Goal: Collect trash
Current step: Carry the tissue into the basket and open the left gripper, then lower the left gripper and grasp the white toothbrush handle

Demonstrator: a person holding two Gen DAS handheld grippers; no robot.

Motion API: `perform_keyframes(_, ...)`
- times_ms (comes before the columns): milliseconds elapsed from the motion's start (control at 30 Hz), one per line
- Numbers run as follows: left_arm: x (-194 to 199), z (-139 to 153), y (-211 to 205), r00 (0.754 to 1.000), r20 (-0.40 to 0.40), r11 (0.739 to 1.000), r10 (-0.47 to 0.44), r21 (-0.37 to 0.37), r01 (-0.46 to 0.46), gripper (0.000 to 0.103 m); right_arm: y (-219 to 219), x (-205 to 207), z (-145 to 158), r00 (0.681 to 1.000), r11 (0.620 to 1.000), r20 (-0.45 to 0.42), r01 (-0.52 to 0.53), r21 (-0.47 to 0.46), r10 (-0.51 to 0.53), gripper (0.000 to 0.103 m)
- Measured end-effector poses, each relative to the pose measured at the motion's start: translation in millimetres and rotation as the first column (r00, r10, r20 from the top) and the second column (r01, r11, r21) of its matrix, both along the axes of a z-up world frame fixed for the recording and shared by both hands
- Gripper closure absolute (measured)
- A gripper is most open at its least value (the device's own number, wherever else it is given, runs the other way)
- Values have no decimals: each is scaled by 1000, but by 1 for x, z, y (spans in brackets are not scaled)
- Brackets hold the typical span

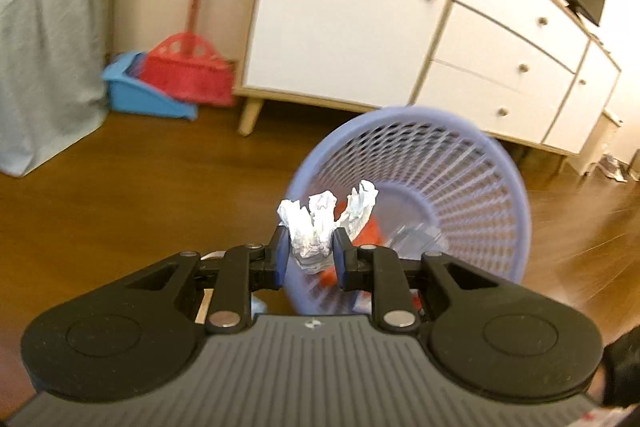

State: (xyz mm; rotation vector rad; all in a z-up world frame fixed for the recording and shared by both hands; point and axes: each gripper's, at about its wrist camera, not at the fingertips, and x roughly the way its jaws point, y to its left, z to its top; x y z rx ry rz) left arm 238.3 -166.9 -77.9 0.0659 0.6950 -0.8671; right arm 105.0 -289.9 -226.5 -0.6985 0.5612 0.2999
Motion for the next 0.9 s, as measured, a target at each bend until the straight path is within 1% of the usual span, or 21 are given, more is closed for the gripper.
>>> perform_keyframes(133,-1,3,-36,999,15,999,-44,-12,44,83,-1,1,1,1000,1000,0,3,9,-3,97)
perform_keyframes(200,0,2,-52,999,13,998,-53,-34,53,81,-1,1,1,1000,1000,1,3,12,-3,97)
perform_keyframes(233,0,-1,-57,998,3,997,-58,-53,58,79,-1,1,0,1000,1000,1,3,11,-3,97)
perform_keyframes(267,1,-3,-65,998,-5,996,-69,-64,69,70,-1,1,1,1000,1000,1,3,10,-3,97)
perform_keyframes(300,2,-7,-73,997,-3,995,-77,-57,77,64,-2,1,1,1000,1000,1,3,12,-3,97)
perform_keyframes(367,-1,-10,-82,996,1,995,-91,-44,91,62,-2,1,2,1000,1000,2,7,17,-7,97)
perform_keyframes(567,-5,-13,-57,998,-4,998,-56,-36,56,62,-3,1,4,1000,1000,3,12,27,-12,97)
perform_keyframes(733,-2,-12,-29,1000,-6,1000,-2,-21,2,62,-3,1,4,1000,1000,3,13,27,-13,97)
perform_keyframes(900,5,-10,6,998,13,998,65,3,-65,61,-3,1,4,1000,1000,3,11,26,-11,97)
